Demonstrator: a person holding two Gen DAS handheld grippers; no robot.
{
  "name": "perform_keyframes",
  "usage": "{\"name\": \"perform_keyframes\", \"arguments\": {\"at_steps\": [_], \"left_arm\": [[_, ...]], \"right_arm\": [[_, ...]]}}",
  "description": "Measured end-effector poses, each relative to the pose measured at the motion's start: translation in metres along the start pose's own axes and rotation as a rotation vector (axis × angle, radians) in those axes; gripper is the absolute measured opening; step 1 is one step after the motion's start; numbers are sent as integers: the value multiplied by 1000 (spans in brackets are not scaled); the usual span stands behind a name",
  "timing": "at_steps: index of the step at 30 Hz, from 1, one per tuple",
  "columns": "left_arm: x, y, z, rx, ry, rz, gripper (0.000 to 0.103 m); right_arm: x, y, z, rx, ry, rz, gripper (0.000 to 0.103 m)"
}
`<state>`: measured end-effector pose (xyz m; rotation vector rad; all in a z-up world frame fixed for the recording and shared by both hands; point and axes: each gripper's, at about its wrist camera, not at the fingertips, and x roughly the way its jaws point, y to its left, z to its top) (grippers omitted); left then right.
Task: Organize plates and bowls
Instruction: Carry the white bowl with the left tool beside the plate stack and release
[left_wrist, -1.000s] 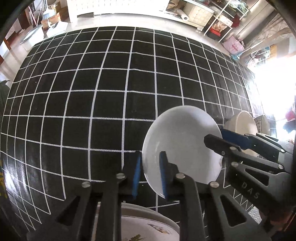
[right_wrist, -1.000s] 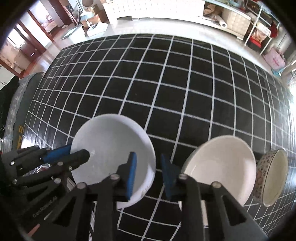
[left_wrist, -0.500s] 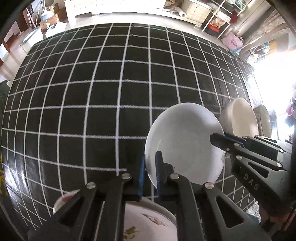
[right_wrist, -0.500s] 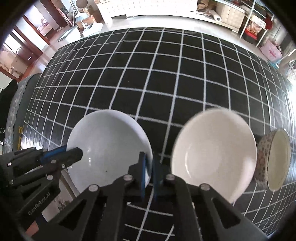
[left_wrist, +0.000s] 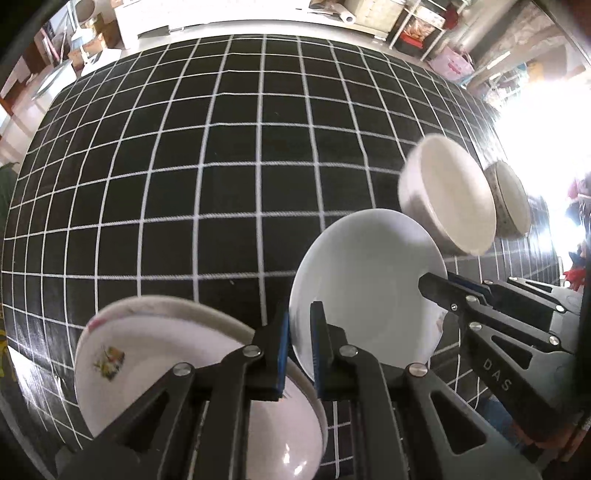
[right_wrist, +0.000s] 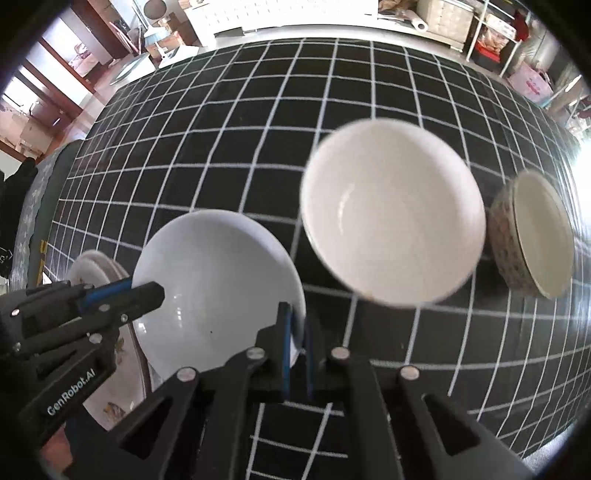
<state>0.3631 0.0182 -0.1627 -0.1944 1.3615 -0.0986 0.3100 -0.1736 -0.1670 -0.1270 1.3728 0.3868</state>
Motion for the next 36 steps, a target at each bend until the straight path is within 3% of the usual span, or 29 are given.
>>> {"name": "perform_keyframes", "arguments": {"at_steps": [17,36], "left_arm": [[5,-53,-47,58,24,-12,9],[-2,-72,-97,72,29,4,9]], "right_arm": [[-15,-25,-56,62,11,-1,9],[-20,-22,-92,73,17,8,9]]}}
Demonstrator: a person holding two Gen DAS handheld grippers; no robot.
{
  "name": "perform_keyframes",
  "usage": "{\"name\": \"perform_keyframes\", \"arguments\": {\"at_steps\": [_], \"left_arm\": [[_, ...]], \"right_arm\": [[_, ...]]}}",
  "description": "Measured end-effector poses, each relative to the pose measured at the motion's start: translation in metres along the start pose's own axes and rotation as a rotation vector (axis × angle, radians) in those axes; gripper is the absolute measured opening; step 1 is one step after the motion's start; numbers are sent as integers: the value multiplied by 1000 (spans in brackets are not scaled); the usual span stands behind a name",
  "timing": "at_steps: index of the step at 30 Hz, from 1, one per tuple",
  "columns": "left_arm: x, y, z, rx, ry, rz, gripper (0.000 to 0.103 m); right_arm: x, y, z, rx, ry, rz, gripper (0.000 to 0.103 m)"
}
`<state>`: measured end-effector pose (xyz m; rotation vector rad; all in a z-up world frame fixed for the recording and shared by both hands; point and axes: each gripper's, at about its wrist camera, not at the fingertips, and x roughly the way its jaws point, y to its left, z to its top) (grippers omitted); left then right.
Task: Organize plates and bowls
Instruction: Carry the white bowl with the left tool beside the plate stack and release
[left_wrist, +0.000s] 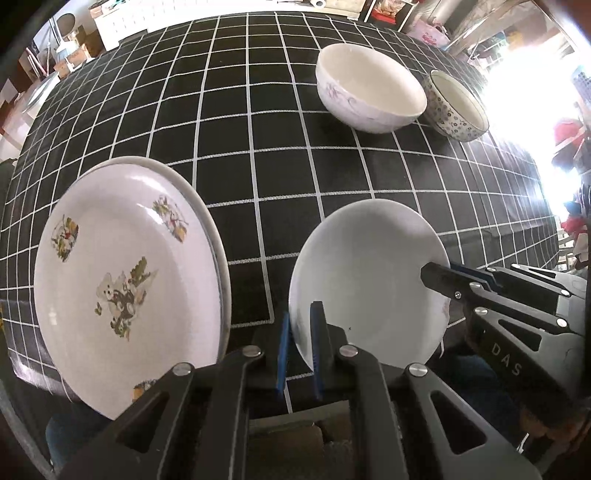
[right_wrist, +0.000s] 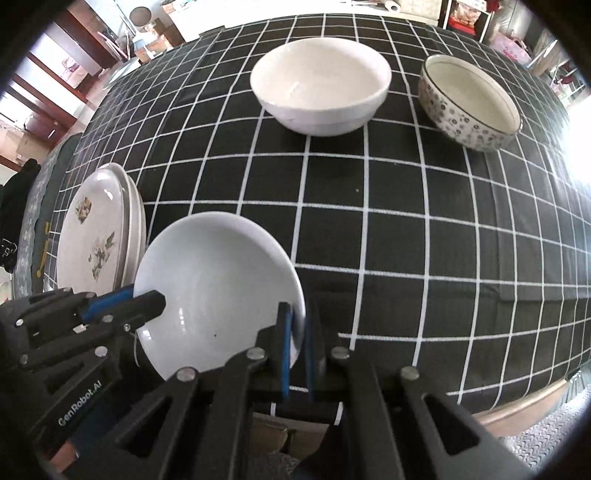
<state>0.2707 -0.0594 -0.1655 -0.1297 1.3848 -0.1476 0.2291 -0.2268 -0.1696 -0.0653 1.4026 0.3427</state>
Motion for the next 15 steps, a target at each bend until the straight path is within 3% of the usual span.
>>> {"name": "perform_keyframes", "arguments": {"at_steps": [3,15], "left_arm": [[0,0,0,-12,1,-2,9],[-69,1,3,33,-124,19,9]], "right_arm": [[-4,-3,-2,10,-4,10,9],[-57,-19,14,30,-109,-16,9]]}}
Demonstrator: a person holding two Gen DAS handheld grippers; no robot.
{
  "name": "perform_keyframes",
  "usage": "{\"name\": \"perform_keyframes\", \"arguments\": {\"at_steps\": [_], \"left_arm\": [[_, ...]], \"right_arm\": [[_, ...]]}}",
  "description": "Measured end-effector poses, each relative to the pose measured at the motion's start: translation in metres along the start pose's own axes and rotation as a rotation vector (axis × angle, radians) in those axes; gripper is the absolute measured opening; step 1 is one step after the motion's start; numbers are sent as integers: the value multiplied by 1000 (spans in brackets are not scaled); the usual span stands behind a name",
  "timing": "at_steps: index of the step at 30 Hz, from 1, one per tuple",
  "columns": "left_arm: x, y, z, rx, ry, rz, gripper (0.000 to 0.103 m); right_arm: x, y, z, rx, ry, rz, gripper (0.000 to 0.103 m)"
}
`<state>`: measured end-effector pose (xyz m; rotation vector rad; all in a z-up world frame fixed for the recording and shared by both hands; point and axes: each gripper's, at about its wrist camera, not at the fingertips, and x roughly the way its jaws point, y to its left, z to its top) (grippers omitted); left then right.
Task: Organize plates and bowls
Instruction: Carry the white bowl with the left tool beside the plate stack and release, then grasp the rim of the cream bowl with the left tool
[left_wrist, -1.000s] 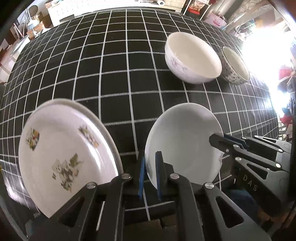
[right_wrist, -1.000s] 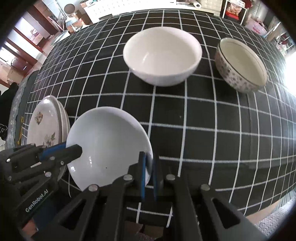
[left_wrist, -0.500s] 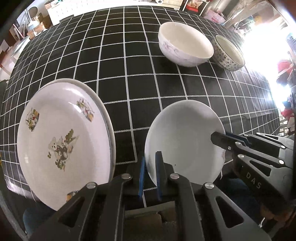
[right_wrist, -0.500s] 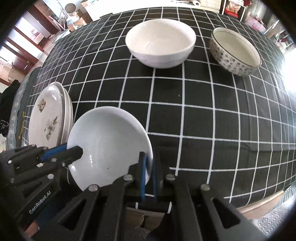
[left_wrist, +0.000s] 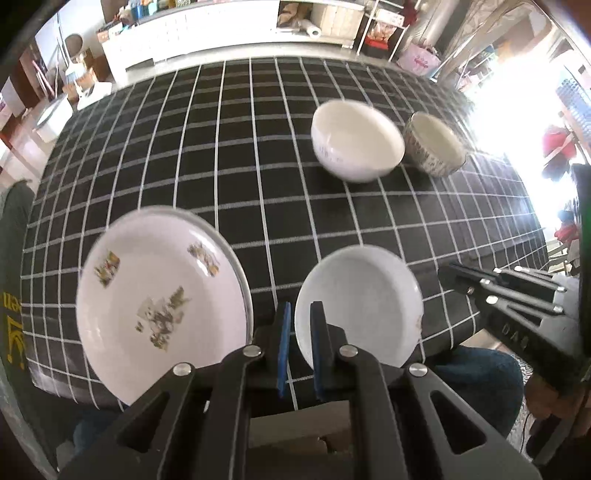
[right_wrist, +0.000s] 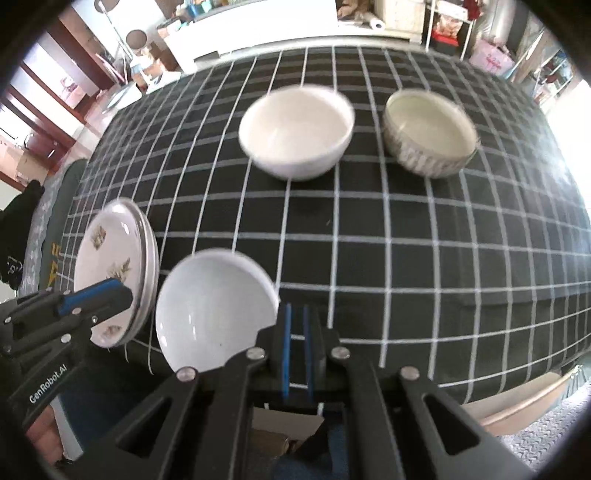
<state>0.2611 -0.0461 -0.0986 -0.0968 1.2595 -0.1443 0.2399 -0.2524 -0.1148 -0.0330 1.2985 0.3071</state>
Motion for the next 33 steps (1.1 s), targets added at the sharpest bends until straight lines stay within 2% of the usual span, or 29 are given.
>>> {"name": "perform_keyframes", "arguments": {"at_steps": [10,14,17,23,33], "left_arm": [[-22,-17,52,58,-48,-1,9],[-20,-23,80,77,-61,12,9],[-8,-25,103,87,-56,11,9],[23,-25,129,83,9,-34,9],[67,-17,158,93,53,-26,9]], "right_arm": [[-17,-27,52,50,-38,25,9],[-14,-34,73,52,-49,-2,9],[-5,-37,87,60,-38,3,9],[18,-41,114,80,-9,19,9],[57,-45,139,64,32,-50,9]]}}
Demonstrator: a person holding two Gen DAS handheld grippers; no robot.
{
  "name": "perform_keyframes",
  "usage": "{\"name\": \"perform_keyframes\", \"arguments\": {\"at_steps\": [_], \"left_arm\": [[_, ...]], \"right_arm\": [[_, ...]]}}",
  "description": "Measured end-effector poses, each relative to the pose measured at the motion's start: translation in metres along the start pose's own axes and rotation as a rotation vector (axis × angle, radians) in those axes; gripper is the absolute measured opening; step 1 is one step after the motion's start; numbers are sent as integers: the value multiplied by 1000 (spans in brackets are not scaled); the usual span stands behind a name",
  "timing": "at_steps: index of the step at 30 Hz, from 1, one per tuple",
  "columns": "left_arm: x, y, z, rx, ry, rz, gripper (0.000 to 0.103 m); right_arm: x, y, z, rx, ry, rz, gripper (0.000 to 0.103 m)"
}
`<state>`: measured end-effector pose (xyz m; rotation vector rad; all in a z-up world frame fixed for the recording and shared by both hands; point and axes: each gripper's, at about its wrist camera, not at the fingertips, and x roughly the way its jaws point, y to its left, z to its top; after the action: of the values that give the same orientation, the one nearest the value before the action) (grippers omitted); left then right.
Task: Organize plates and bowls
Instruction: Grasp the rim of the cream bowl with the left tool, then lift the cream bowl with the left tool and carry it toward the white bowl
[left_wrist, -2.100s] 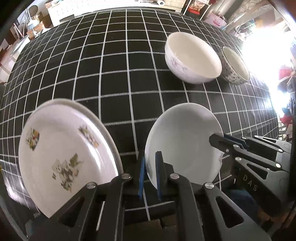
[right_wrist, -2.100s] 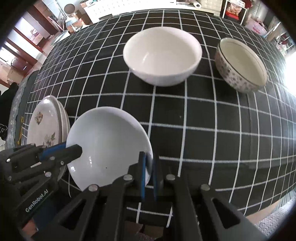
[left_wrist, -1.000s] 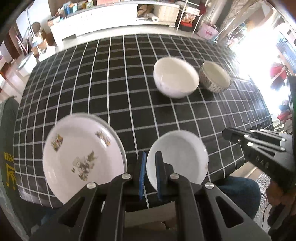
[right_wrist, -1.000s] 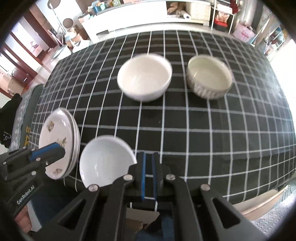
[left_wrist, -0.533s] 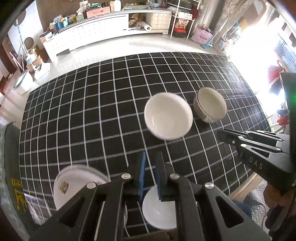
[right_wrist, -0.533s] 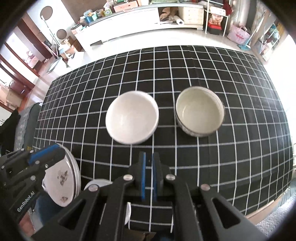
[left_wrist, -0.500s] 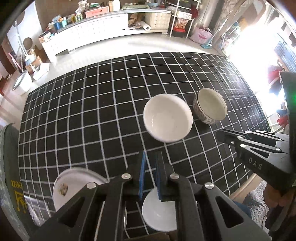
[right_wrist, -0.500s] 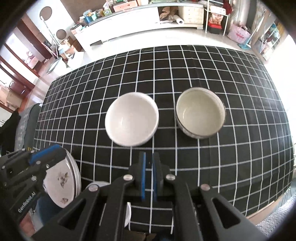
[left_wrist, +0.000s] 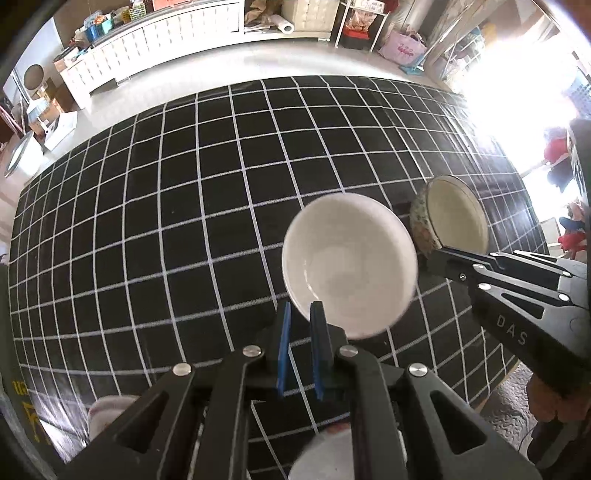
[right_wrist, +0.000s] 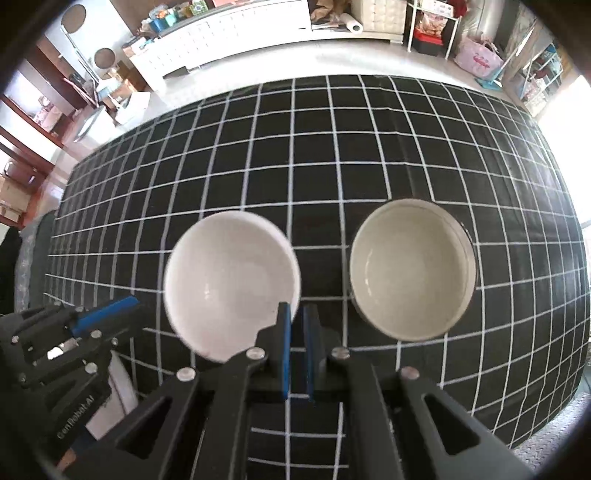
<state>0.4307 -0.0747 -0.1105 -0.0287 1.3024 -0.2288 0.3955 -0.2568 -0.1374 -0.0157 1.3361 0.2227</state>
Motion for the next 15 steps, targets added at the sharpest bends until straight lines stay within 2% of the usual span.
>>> {"name": "perform_keyframes", "arguments": {"at_steps": [7,15], "left_arm": [[16,6,14,-5,18,-18,9],[26,3,14,24,33,10,9]], "right_arm": [[11,-4,9,1,16,11,9],[14,-2,14,-26,16,-11,9]]}}
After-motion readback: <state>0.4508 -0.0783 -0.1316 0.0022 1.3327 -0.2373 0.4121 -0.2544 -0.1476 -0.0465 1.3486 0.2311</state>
